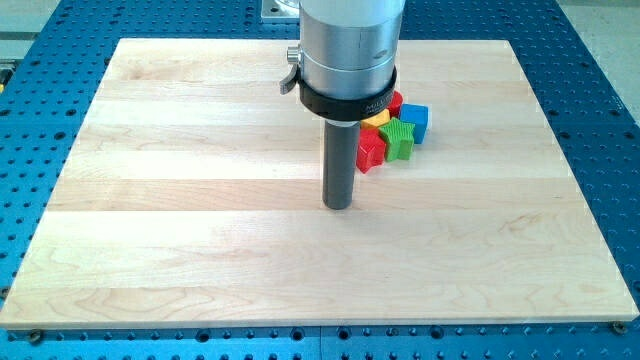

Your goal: Separate the group of blocks

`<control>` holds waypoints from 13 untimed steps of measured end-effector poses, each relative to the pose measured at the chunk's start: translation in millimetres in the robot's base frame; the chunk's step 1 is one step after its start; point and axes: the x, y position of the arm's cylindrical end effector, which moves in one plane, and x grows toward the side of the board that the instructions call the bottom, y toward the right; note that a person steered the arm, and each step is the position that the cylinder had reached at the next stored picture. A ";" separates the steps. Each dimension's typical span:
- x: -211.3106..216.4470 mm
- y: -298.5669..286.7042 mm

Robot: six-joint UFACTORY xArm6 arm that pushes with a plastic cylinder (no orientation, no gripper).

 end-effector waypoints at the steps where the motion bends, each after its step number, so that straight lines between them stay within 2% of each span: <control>1: 0.0 0.0; 3: 15.9 20.5; 4: 19.8 51.0; 5: -27.8 54.4; 6: -49.3 101.6; 7: -87.1 99.4; 9: -110.9 67.2; 10: -151.5 79.3; 11: -161.0 46.6; 13: -170.3 -54.6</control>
